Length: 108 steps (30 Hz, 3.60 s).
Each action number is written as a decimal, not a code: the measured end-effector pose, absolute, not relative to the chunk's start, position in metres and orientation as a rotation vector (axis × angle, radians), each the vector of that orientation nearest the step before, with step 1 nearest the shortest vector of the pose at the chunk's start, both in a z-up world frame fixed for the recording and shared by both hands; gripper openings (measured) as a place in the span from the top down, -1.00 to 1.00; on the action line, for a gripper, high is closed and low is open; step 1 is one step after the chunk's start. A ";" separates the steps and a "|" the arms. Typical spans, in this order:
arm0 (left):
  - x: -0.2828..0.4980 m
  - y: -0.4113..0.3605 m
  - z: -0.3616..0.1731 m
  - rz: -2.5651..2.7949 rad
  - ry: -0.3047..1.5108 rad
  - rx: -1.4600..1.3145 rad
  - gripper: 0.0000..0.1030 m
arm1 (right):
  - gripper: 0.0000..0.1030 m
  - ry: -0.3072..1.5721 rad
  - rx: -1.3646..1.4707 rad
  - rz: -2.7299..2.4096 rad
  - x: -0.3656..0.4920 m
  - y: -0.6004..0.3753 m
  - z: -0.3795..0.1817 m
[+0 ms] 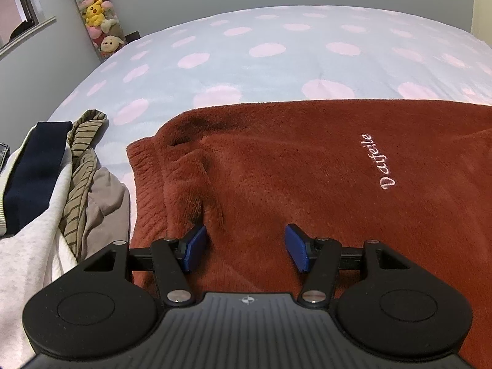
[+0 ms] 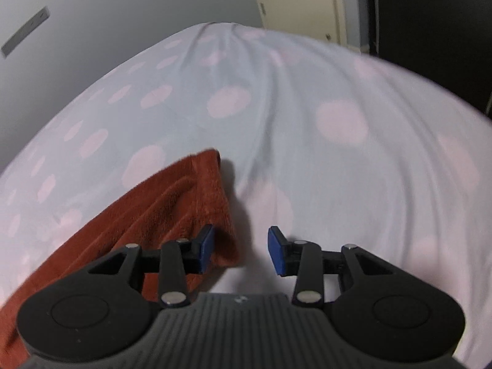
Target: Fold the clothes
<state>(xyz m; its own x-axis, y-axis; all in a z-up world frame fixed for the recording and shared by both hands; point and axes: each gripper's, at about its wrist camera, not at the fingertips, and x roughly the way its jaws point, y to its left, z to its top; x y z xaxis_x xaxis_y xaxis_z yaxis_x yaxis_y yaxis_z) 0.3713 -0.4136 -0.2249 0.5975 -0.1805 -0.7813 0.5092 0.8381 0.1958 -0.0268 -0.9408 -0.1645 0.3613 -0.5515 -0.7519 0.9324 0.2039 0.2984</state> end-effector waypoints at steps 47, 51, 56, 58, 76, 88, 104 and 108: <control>0.348 -0.404 -0.177 -0.550 0.784 0.325 -0.07 | 0.14 0.969 0.287 -0.657 0.156 -0.728 -0.178; 0.350 -0.398 -0.172 -0.553 0.794 0.299 -0.07 | 0.14 1.004 0.324 -0.669 0.143 -0.724 -0.174; 0.344 -0.385 -0.150 -0.606 0.776 0.275 -0.07 | 0.13 0.975 0.370 -0.712 0.122 -0.697 -0.148; 0.341 -0.380 -0.142 -0.599 0.775 0.273 -0.07 | 0.01 0.899 0.447 -0.687 0.103 -0.682 -0.131; 0.223 -0.348 -0.133 -0.801 0.813 0.738 -0.13 | -0.51 0.700 0.279 -0.284 0.051 -0.514 -0.103; 0.195 -0.393 -0.213 -0.783 0.840 1.159 0.11 | 0.69 0.958 0.181 -0.296 0.084 -0.508 -0.148; 0.257 -0.361 -0.124 -0.675 0.776 0.843 1.00 | 1.00 0.686 0.085 -0.527 0.119 -0.590 -0.084; 0.259 -0.353 -0.118 -0.781 0.792 0.815 1.00 | 1.00 0.735 0.089 -0.590 0.151 -0.626 -0.094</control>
<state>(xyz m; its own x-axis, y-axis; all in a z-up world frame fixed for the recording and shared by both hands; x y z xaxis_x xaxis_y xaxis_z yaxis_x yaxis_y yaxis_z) 0.2586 -0.3532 -0.1182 0.4735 -0.2814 -0.8346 0.8307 0.4576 0.3170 0.1506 -0.6259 -0.0942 0.5881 -0.4750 -0.6546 0.5360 0.8350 -0.1243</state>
